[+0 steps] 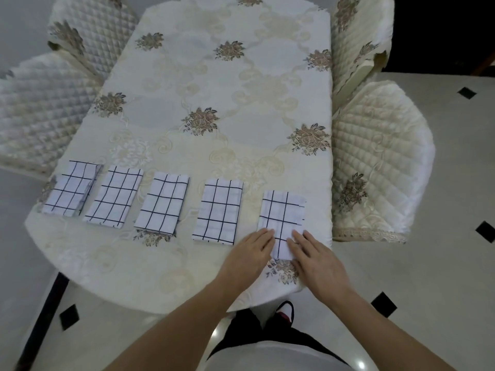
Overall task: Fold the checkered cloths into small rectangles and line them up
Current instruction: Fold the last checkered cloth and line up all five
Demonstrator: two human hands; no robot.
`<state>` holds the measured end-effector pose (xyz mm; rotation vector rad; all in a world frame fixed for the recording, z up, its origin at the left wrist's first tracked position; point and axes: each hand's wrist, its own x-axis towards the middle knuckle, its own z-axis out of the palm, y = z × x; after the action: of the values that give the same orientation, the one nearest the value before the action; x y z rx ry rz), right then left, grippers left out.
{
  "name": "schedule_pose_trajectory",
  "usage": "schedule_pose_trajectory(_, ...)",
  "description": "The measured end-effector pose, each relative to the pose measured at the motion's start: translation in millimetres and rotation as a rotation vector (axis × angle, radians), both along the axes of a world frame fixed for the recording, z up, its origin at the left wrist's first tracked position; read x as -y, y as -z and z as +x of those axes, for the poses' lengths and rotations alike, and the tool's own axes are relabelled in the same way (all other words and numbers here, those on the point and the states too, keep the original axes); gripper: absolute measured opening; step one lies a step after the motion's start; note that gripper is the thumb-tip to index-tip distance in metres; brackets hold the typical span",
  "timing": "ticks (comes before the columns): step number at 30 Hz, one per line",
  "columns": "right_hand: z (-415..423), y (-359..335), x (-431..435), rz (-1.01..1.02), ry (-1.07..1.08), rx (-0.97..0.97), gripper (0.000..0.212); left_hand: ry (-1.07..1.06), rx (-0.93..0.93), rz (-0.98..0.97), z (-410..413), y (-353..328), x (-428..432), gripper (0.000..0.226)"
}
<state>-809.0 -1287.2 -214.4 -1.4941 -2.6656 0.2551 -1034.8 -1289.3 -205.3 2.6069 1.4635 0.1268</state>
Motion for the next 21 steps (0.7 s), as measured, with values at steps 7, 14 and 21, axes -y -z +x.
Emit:
schedule_pose_trajectory(7,-12,0,-12,-0.016,0.027,0.006,0.062,-0.024,-0.011,0.009,-13,0,-10,0.055)
schedule_pose_trajectory(14,-21,0,-7,-0.019,0.085,0.033,0.070,-0.004,-0.032,-0.037,-15,-3,-11,0.056)
schedule_pose_trajectory(21,-24,0,-12,-0.036,0.103,0.017,0.070,0.010,-0.004,0.007,-16,-6,-23,0.057)
